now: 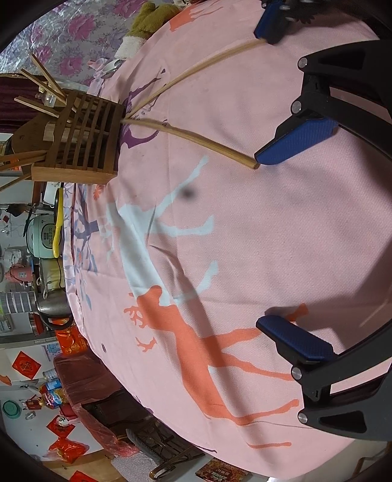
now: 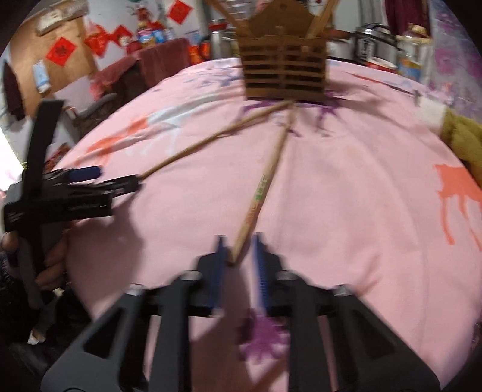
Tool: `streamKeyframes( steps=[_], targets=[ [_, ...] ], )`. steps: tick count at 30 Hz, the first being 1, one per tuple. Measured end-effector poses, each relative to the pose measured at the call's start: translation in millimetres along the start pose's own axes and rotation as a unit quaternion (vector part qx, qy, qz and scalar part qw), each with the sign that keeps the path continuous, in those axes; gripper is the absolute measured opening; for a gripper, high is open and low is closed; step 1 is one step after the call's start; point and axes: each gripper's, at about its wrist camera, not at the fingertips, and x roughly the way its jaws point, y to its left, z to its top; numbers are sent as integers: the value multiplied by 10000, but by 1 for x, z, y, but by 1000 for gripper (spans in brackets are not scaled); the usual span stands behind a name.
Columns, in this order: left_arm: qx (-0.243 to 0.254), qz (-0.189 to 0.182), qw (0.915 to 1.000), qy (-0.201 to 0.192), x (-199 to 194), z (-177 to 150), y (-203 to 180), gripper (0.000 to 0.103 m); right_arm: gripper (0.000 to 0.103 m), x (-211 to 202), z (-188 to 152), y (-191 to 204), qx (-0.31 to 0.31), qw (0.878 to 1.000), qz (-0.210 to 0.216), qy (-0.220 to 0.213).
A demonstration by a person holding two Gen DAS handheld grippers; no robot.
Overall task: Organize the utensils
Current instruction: 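Close the right gripper on a chopstick while the left gripper grasps another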
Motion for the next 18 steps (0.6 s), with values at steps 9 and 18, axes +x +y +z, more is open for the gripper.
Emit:
streamKeyframes(
  steps=[9, 18],
  targets=[
    [476, -169, 9987, -34, -8, -3, -26, 98, 9, -1, -2, -8, 61, 9995, -297, -61],
    [1295, -562, 9899, -91, 3, 73, -72, 98, 6, -3, 2, -21, 447, 9989, -165, -28]
  ],
)
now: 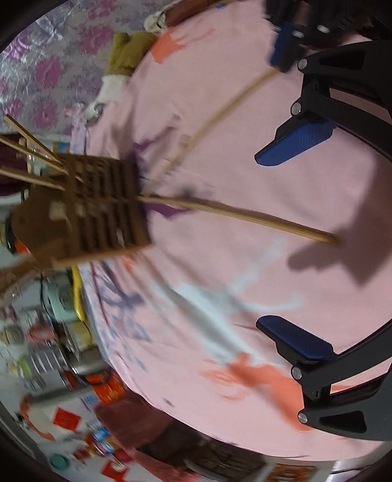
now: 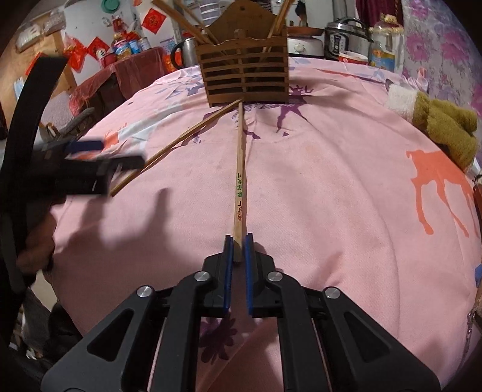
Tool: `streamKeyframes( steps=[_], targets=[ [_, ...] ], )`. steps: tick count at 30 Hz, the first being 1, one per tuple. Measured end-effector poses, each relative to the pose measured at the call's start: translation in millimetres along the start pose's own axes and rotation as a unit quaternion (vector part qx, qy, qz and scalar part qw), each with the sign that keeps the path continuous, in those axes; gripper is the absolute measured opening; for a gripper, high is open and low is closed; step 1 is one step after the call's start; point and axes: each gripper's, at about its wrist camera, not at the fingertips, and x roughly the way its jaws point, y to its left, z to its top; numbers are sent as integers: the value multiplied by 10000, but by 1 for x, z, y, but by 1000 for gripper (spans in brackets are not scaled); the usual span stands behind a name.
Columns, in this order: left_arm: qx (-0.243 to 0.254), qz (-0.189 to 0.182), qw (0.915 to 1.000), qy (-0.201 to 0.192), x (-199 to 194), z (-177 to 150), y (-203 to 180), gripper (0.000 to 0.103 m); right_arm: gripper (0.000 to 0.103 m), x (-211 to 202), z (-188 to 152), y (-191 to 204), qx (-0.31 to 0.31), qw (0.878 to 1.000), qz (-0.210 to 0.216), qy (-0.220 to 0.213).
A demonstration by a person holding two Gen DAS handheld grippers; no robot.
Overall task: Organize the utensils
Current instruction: 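Close the right gripper on a chopstick while the left gripper grasps another, then lift both held chopsticks and carry them above the wooden holder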
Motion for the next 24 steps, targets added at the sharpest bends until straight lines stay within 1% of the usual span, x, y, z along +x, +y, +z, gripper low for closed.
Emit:
streamKeyframes(
  steps=[1, 3, 4, 6, 10, 12, 13, 14, 15, 18, 20, 21, 22, 23, 24],
  targets=[
    [108, -50, 9999, 12, 6, 13, -3, 97, 6, -1, 1, -3, 62, 10000, -16, 14],
    [284, -129, 9995, 51, 19, 34, -10, 91, 7, -1, 3, -11, 196, 9998, -48, 59],
    [401, -243, 9988, 130, 31, 48, -15, 89, 7, -2, 3, -15, 276, 9996, -76, 58],
    [449, -266, 9984, 208, 46, 65, -19, 80, 6, -4, 4, -25, 413, 9991, -102, 79],
    [369, -502, 9974, 372, 74, 90, -22, 72, 6, 0, 4, -30, 524, 9985, -50, 133],
    [391, -590, 9965, 446, 85, 95, -26, 61, 7, 2, 5, -30, 504, 9986, -42, 123],
    [422, -642, 9957, 509, 90, 97, -28, 57, 7, 2, 5, -30, 530, 9985, -9, 126],
    [449, -674, 9952, 557, 94, 98, -31, 50, 6, 2, 6, -32, 559, 9983, 22, 134],
    [486, -688, 9945, 618, 101, 99, -34, 46, 7, 3, 6, -33, 601, 9981, 67, 144],
    [509, -662, 9947, 597, 111, 104, -38, 46, 7, 2, 6, -34, 637, 9978, 107, 151],
    [403, -766, 9947, 552, 112, 108, -36, 46, 7, 2, 6, -35, 649, 9977, 126, 147],
    [379, -793, 9947, 539, 113, 109, -34, 43, 7, 2, 6, -35, 662, 9976, 139, 144],
    [384, -805, 9948, 502, 113, 109, -34, 36, 7, 2, 6, -35, 677, 9975, 151, 142],
    [403, -813, 9947, 481, 112, 109, -34, 16, 7, 1, 6, -35, 683, 9974, 157, 140],
    [416, -858, 9943, 474, 111, 107, -33, 6, 7, 1, 6, -35, 680, 9975, 155, 139]
  ],
)
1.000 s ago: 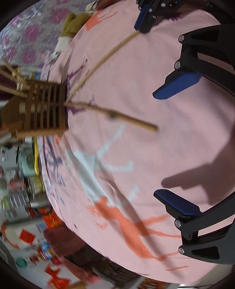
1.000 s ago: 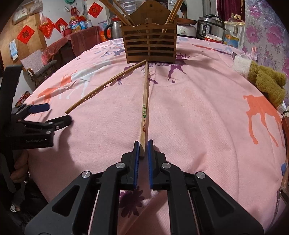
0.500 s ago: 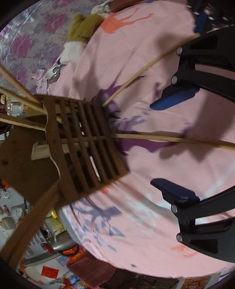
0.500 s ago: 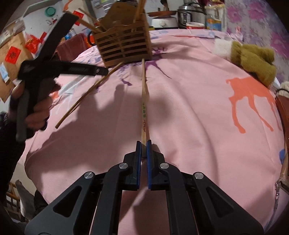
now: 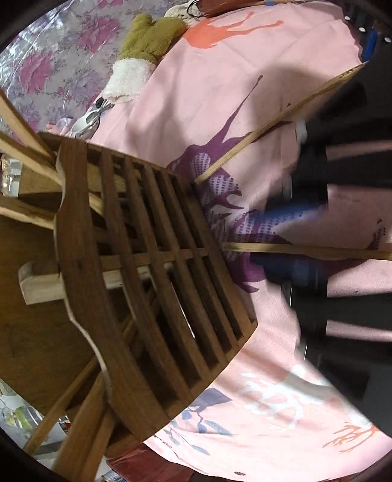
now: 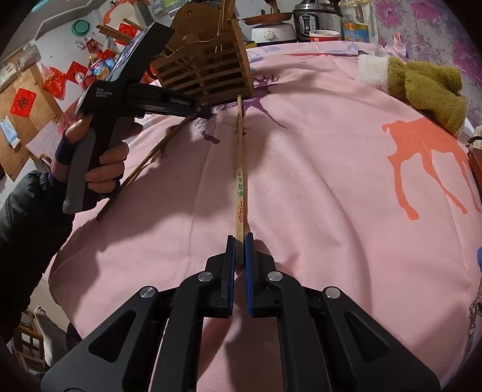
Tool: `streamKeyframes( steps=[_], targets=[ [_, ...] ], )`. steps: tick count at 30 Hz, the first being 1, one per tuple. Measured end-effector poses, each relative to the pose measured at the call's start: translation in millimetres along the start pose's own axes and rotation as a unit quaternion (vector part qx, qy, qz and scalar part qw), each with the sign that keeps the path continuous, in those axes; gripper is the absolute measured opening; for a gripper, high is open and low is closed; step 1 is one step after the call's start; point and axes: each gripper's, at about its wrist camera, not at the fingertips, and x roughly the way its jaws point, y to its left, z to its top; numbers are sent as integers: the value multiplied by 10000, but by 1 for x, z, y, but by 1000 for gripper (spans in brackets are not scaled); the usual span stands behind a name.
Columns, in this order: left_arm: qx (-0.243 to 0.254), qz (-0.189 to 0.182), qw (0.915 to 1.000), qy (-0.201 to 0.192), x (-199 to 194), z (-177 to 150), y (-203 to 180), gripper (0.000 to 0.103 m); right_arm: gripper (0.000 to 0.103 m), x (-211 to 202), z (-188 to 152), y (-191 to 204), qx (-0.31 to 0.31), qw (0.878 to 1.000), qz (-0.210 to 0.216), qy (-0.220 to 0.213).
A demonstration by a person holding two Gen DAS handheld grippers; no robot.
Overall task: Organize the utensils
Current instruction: 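Lift both held chopsticks and carry them above the wooden holder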
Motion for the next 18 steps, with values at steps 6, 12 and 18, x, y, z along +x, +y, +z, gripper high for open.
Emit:
streamKeyframes(
  steps=[6, 12, 18],
  targets=[
    [-146, 36, 9988, -468, -38, -12, 3, 6, 7, 1, 0, 1, -27, 10000, -37, -10],
    [-419, -15, 9891, -1409, -127, -17, 7, 6, 6, 0, 0, 1, -4, 10000, -61, -60],
    [-782, 25, 9674, -2407, -208, -28, 12, 6, 6, -26, 8, 0, 129, 9988, 34, -462]
  ],
)
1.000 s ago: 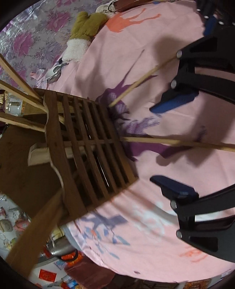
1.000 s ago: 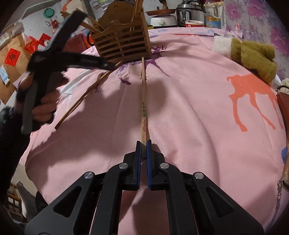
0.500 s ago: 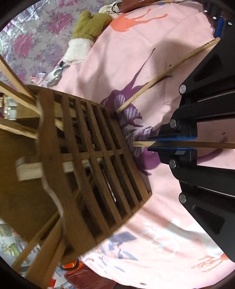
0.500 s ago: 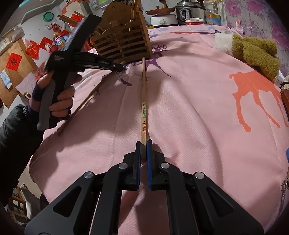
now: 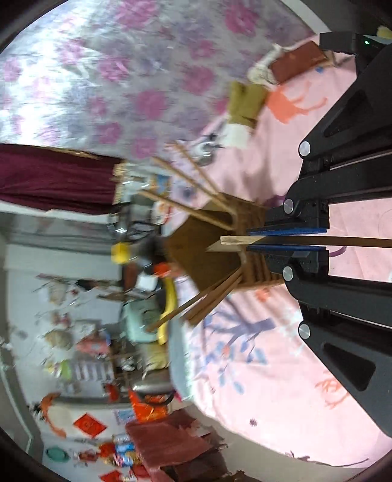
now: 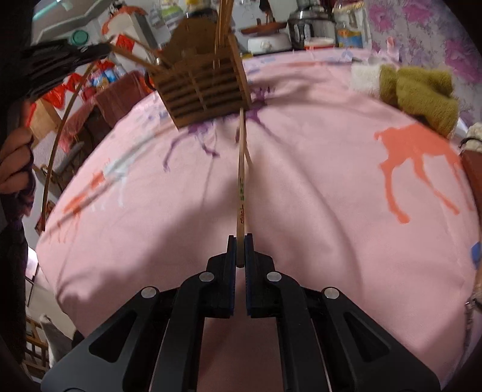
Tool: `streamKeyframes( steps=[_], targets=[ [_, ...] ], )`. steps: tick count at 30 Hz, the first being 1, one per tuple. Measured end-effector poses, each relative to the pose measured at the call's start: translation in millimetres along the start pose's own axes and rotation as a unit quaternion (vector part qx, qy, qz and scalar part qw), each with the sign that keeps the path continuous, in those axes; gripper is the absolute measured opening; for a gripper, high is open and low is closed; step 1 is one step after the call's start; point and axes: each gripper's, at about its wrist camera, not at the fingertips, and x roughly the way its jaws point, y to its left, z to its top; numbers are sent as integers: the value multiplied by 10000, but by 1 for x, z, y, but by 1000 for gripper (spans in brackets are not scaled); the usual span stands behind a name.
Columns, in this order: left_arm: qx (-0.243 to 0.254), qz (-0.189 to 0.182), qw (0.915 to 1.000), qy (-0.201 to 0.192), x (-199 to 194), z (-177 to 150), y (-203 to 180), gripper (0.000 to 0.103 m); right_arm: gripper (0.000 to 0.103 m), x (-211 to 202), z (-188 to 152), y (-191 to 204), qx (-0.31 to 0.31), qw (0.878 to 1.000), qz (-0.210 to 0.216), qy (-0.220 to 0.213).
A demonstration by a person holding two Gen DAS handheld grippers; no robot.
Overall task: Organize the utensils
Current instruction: 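Lift both held chopsticks and carry them above the wooden holder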
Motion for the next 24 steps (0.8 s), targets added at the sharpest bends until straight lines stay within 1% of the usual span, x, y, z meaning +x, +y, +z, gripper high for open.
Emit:
streamKeyframes(
  steps=[3, 6, 7, 12, 14, 15, 20, 24],
  targets=[
    [-177, 175, 9991, -351, -25, -6, 4, 6, 6, -22, 12, 3, -138, 9992, -101, -356],
    [-431, 76, 9981, -443, -39, -13, 11, 6, 6, -41, 28, 7, -284, 9972, -171, -673],
    [-488, 10, 9978, -450, -40, -13, 13, 6, 6, -48, 35, 9, -319, 9960, -183, -819],
    [-778, -558, 9943, -464, -48, -8, 23, 6, 6, -76, 68, 19, -433, 9889, -127, -1413],
    [-797, -661, 9936, -458, -47, -7, 21, 6, 6, -84, 83, 24, -483, 9860, -41, -1597],
    [-790, -697, 9934, -460, -48, -6, 20, 6, 6, -85, 89, 27, -511, 9850, -14, -1649],
    [-667, -608, 9947, -496, -45, 2, 12, 6, 6, -81, 126, 42, -719, 9811, 49, -1795],
    [-517, -518, 9950, -685, -38, 30, 5, 6, 6, -80, 162, 59, -918, 9774, 72, -1905]
  ],
)
